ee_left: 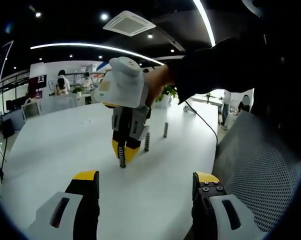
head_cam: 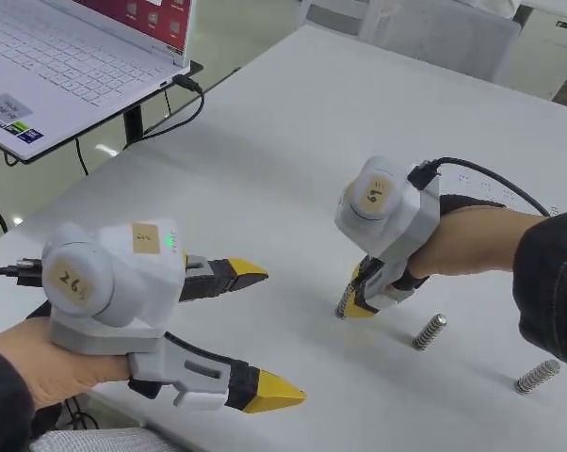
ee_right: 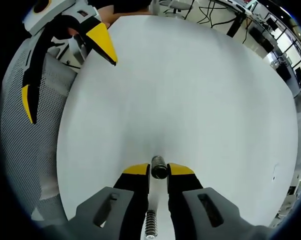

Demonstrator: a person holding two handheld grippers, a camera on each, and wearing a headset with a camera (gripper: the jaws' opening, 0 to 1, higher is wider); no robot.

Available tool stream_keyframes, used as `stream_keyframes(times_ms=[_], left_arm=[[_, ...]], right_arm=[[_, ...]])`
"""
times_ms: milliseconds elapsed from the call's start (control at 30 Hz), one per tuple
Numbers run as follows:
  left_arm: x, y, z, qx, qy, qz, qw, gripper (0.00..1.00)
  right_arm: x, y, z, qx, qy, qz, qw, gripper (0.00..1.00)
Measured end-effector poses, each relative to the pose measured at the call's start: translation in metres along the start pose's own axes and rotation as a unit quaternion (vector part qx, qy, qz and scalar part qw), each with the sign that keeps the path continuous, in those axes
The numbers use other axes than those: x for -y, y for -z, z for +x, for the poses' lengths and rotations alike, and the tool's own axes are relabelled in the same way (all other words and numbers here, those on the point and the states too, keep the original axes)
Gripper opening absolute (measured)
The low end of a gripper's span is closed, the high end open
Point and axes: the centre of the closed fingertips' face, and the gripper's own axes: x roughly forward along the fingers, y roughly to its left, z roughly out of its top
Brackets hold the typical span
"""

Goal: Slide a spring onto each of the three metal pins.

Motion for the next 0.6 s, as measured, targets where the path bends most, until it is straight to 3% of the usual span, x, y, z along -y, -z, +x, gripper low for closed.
stream_keyframes(times_ms=[467, 600], left_arm=[[0.000, -0.001, 0.002, -0.001, 0.001, 0.001, 1.0000, 0.73], [0.000, -0.003, 0.002, -0.002, 0.003, 0.003, 1.0000, 0.74]], right_arm=[[0.000, 0.014, -0.006, 0.009, 0.006, 0.024, 0.9997, 0.17], [-0.008, 0.016, -0.013, 0.017, 0.004, 0.034, 0.9993, 0.16]])
